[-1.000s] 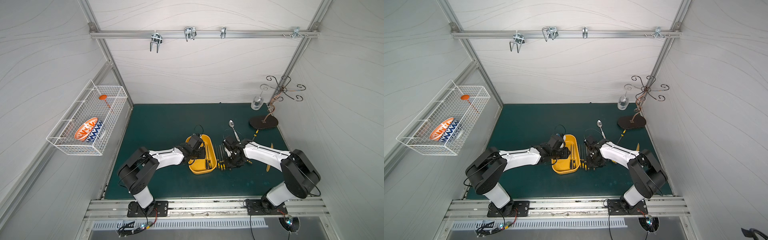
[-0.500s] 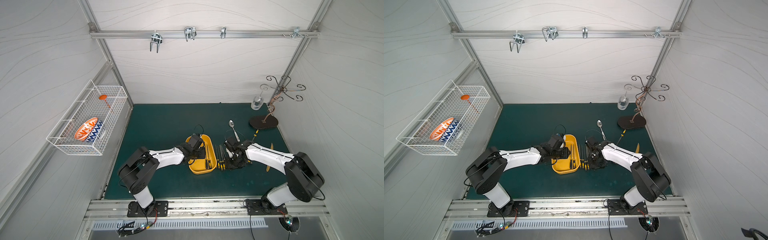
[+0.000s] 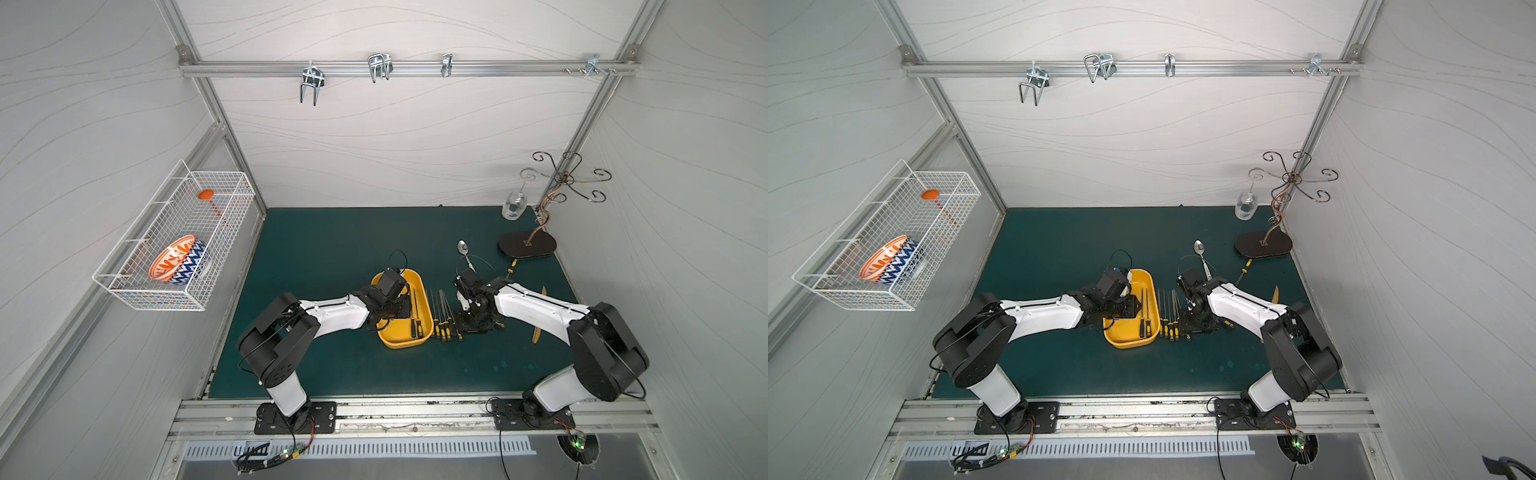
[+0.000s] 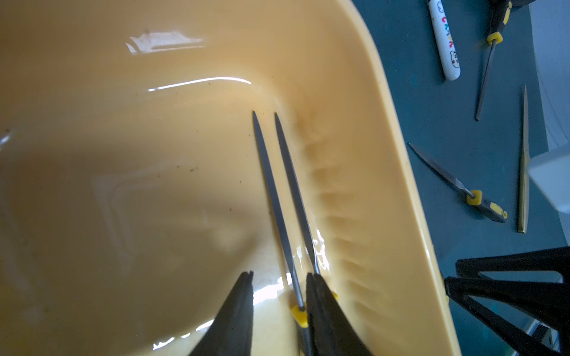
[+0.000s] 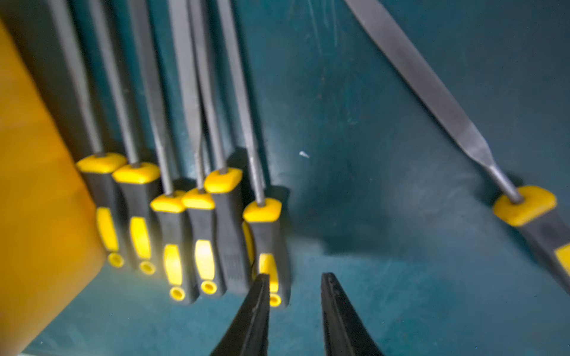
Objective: Put the file tool into the storage box
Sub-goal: Pick up the file tool from the center of the board.
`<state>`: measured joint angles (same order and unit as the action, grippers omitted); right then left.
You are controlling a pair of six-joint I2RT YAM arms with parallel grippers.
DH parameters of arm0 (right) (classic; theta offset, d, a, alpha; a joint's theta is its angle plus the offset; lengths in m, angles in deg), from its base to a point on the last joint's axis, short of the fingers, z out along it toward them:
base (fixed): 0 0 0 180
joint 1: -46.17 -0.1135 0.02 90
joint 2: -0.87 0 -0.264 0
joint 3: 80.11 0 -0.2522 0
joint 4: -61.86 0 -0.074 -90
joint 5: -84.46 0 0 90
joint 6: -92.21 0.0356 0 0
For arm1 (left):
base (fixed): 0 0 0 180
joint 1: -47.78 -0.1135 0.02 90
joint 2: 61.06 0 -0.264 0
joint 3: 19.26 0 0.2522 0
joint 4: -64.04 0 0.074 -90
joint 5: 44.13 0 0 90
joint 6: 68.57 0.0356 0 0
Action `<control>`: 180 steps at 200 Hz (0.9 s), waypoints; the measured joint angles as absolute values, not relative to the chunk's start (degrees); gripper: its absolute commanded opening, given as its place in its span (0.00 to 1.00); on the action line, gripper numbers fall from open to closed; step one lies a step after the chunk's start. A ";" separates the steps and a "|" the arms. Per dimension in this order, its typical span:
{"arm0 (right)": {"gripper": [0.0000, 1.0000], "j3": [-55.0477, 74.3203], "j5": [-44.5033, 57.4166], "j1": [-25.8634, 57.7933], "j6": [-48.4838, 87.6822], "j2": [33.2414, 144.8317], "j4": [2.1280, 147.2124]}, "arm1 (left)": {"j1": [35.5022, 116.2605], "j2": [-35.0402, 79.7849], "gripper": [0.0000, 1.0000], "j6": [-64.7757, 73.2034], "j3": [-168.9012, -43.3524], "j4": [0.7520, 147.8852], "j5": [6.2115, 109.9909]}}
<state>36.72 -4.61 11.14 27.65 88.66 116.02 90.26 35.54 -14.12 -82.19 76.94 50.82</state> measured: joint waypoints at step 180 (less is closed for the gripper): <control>0.04 36.52 -5.71 8.89 27.86 91.33 114.76 | 90.26 35.45 0.59 -13.05 -82.74 76.96 51.48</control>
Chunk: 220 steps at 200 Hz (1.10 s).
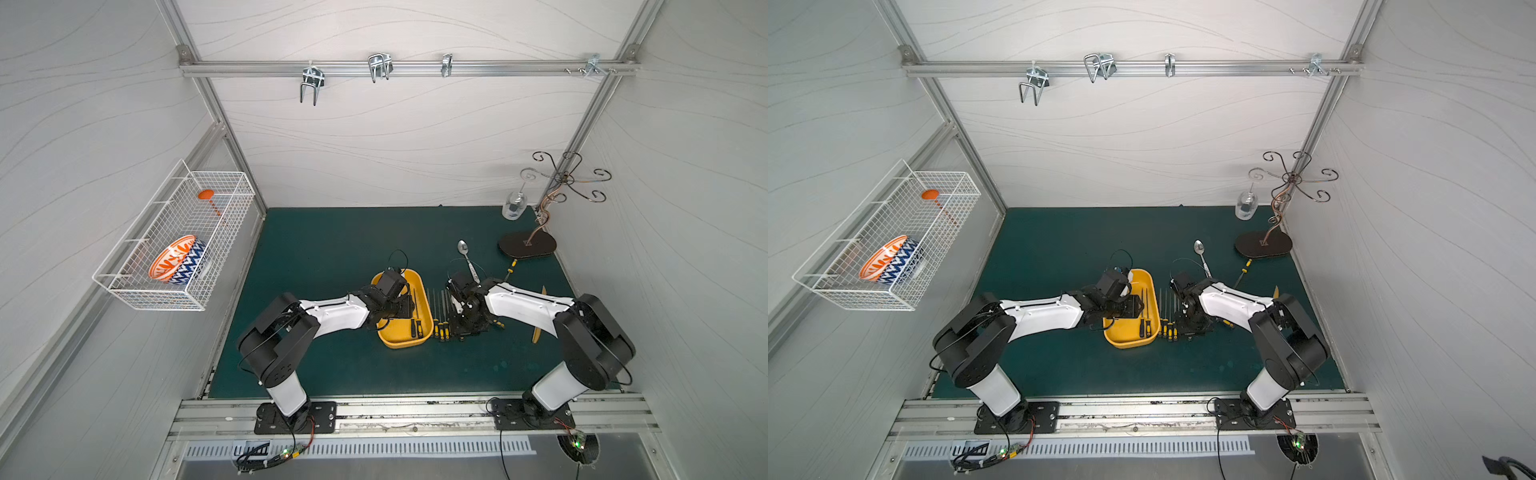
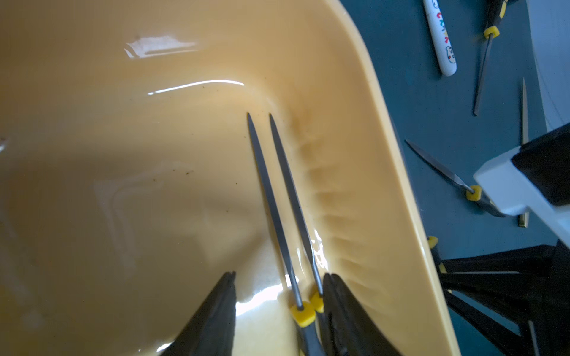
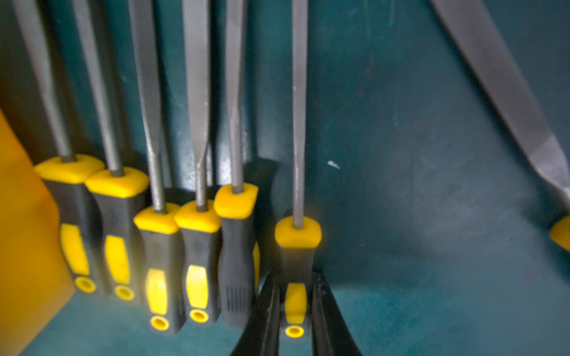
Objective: Put the file tool into the storage box
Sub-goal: Pick up the file tool from the center of the board, then place the file tool in the storage box.
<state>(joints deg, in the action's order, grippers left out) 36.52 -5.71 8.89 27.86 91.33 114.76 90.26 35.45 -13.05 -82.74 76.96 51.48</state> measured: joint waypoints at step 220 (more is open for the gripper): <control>0.04 32.94 12.61 3.73 20.26 80.62 106.08 | 89.93 33.03 0.03 -14.68 -85.82 68.85 62.95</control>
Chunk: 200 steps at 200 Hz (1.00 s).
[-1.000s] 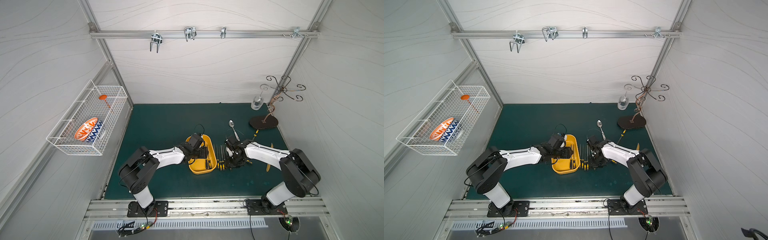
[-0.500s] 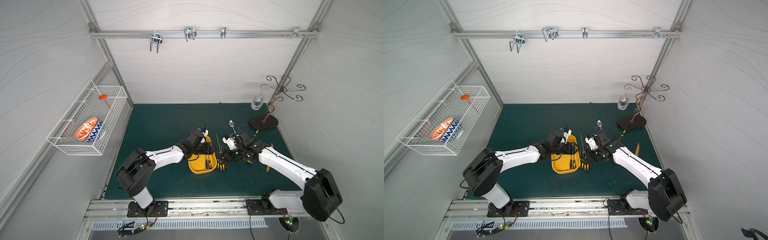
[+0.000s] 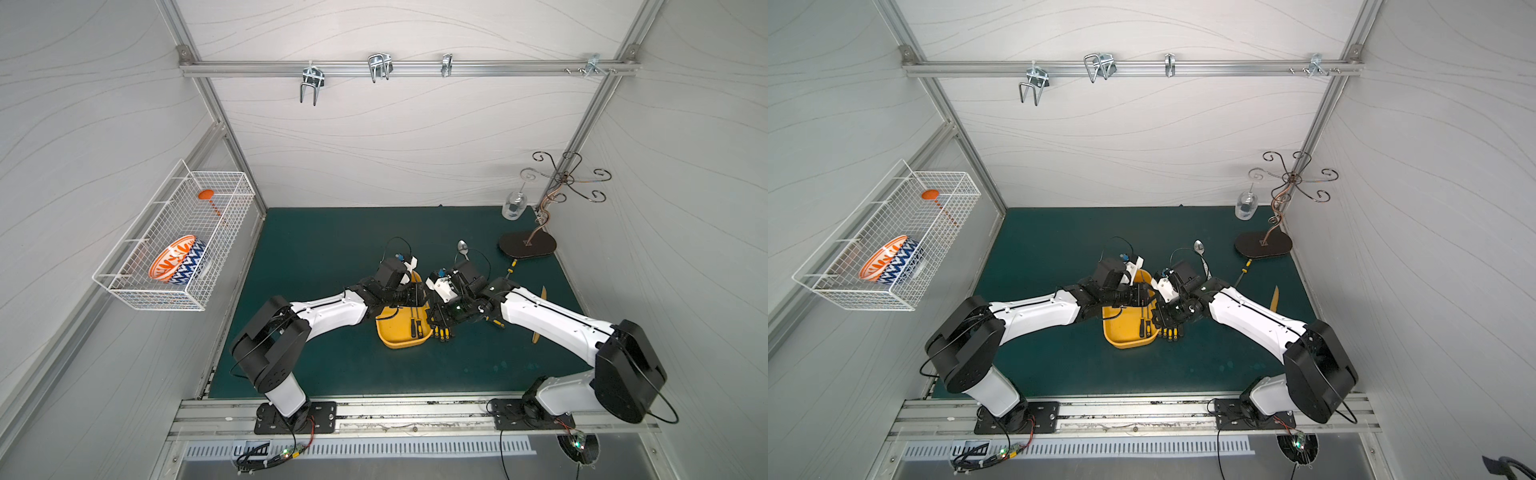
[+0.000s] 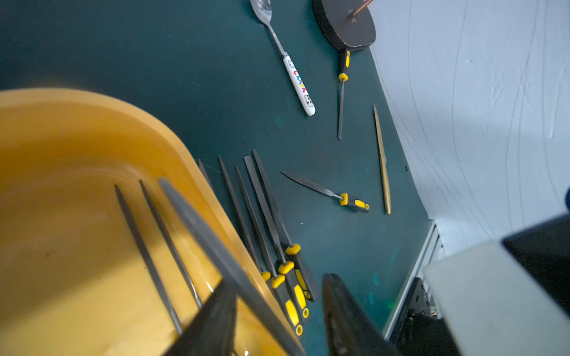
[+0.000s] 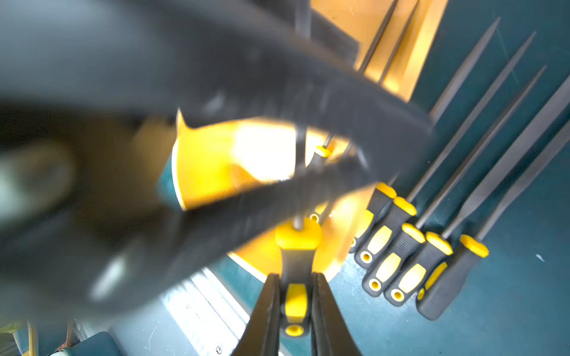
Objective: Put the file tool into the storage box
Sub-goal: Place the file tool in the storage box.
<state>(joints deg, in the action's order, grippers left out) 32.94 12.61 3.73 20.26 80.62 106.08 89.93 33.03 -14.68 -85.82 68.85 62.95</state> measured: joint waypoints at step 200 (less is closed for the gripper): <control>0.43 36.83 -10.12 5.15 25.77 83.02 107.13 | 90.26 35.76 0.48 -13.81 -84.00 80.59 45.07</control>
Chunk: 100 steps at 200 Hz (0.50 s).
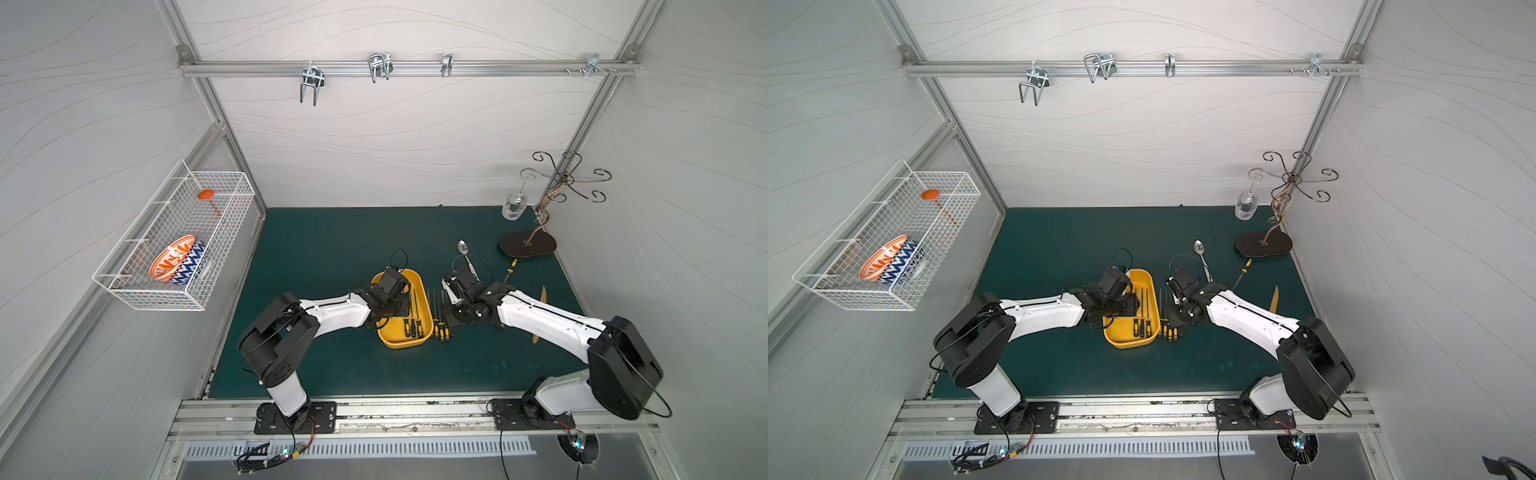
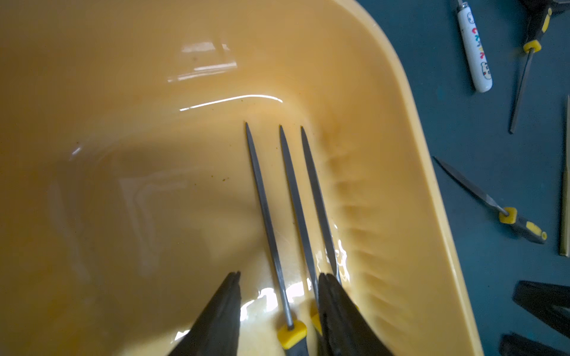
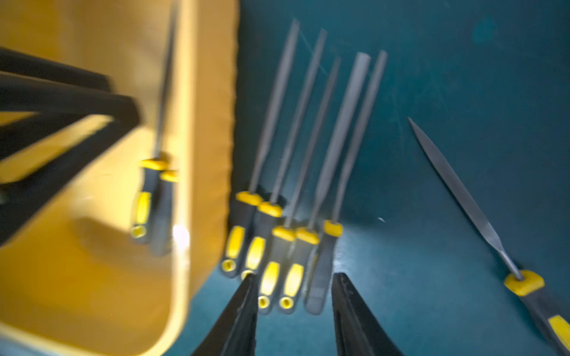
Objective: Put the file tool into the storage box
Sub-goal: Place the file tool in the storage box, then pick up the file tool from the center of the board.
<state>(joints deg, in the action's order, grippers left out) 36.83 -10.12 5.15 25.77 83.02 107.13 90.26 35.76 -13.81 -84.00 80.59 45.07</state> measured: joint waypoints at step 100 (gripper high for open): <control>0.38 39.47 -6.86 8.82 27.75 86.91 106.06 | 90.26 35.76 0.51 -13.77 -84.00 80.54 45.07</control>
